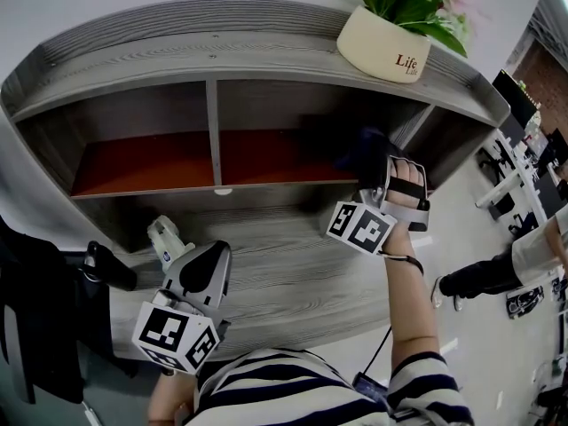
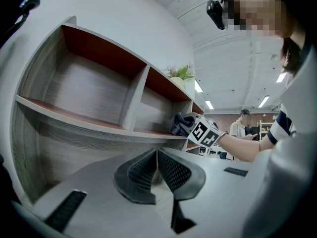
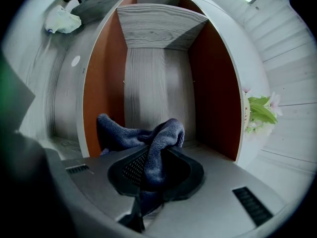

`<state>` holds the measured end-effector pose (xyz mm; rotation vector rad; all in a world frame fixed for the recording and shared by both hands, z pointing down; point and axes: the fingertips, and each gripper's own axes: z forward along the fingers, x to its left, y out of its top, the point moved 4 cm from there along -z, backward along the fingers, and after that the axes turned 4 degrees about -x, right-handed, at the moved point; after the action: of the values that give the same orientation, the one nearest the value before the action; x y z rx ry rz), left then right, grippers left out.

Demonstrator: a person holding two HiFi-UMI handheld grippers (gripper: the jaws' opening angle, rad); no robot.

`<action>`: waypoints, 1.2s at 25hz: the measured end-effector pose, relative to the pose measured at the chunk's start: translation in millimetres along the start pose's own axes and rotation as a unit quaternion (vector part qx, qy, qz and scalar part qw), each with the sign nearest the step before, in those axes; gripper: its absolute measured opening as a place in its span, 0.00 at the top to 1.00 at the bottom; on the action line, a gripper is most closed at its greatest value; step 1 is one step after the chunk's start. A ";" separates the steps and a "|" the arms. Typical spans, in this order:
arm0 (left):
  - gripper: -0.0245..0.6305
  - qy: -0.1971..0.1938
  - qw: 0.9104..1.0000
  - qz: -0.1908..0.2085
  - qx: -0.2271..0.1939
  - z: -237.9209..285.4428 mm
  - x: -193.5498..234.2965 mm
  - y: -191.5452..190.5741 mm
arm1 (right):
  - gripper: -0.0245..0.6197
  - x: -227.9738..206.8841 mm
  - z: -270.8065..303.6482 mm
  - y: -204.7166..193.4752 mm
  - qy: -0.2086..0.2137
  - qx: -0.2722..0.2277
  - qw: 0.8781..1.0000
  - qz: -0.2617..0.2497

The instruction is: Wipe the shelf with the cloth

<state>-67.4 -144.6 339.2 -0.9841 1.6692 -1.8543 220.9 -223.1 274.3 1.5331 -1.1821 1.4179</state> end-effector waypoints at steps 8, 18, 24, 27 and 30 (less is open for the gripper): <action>0.93 0.001 1.000 0.001 0.003 0.5 -1.2 -0.8 | 0.86 18.1 -8.1 -3.0 0.015 0.007 0.998 0.061; 0.93 0.000 1.000 0.005 0.003 0.2 -5.7 0.2 | 0.86 17.7 -15.3 -2.0 0.044 0.004 0.986 0.158; 0.93 0.001 1.000 -0.003 0.003 2.1 -6.8 -1.9 | 0.86 17.1 -35.6 -1.2 0.064 -0.006 0.967 0.246; 0.93 0.000 1.000 -0.009 0.006 3.8 -8.2 -3.9 | 0.86 17.2 -47.8 -1.7 0.063 -0.013 0.955 0.288; 0.93 0.001 1.000 -0.010 0.008 5.3 -8.3 -5.3 | 0.86 14.7 -58.3 -2.9 0.058 -0.021 0.942 0.329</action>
<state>-57.4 -141.1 342.7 -0.9963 1.6474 -1.8790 204.4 -169.7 296.7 1.0360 -1.7310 1.8538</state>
